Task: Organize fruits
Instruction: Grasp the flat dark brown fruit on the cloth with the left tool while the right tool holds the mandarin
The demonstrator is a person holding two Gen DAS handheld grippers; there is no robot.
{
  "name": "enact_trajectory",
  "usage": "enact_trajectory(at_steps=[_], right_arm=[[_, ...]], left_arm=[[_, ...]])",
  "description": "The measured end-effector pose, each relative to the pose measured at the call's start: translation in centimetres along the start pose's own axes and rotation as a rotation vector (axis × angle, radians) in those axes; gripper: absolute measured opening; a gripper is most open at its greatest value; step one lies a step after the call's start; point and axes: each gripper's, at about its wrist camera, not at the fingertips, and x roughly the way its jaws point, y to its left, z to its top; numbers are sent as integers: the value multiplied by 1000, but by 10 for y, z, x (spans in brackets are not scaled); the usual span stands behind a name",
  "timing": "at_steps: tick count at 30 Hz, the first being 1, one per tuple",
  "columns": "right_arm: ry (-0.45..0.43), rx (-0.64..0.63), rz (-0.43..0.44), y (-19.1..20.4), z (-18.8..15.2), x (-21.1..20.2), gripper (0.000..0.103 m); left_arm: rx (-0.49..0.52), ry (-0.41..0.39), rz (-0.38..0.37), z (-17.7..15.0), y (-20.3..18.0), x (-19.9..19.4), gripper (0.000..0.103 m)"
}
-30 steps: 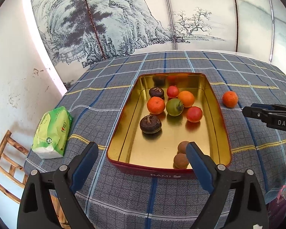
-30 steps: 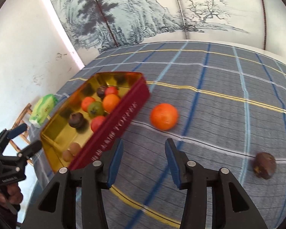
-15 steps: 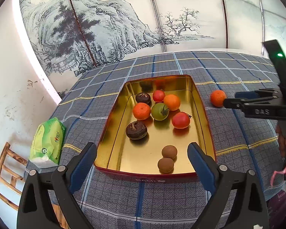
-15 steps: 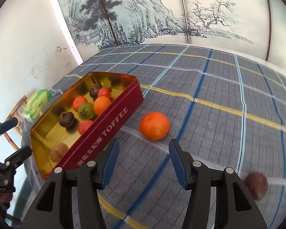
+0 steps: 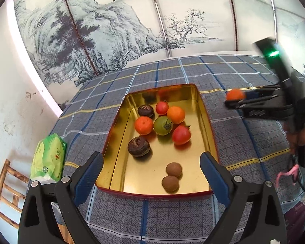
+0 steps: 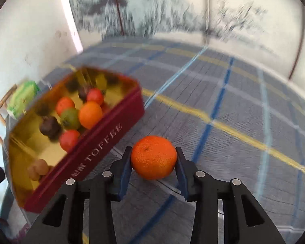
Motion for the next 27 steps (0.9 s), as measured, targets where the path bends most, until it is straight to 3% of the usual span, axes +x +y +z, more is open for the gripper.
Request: enact_trajectory(at_steps=[3, 5, 12, 17, 22, 27], right_arm=[[-57, 65, -62, -36, -13, -36, 41], [-77, 128, -147, -76, -27, -57, 41], [-26, 299, -368, -191, -74, -88, 42], [3, 397, -392, -236, -98, -89, 42], [-3, 467, -373, -254, -103, -89, 42], [-12, 476, -357, -257, -102, -87, 42]], left_arm=[[21, -17, -15, 5, -9, -5, 95], [40, -26, -25, 9, -18, -8, 95], [107, -40, -107, 25, -60, -13, 95], [137, -12, -234, 39, -96, -6, 95], [167, 23, -374, 52, -138, 9, 95], [132, 129, -571, 67, -182, 38, 95]])
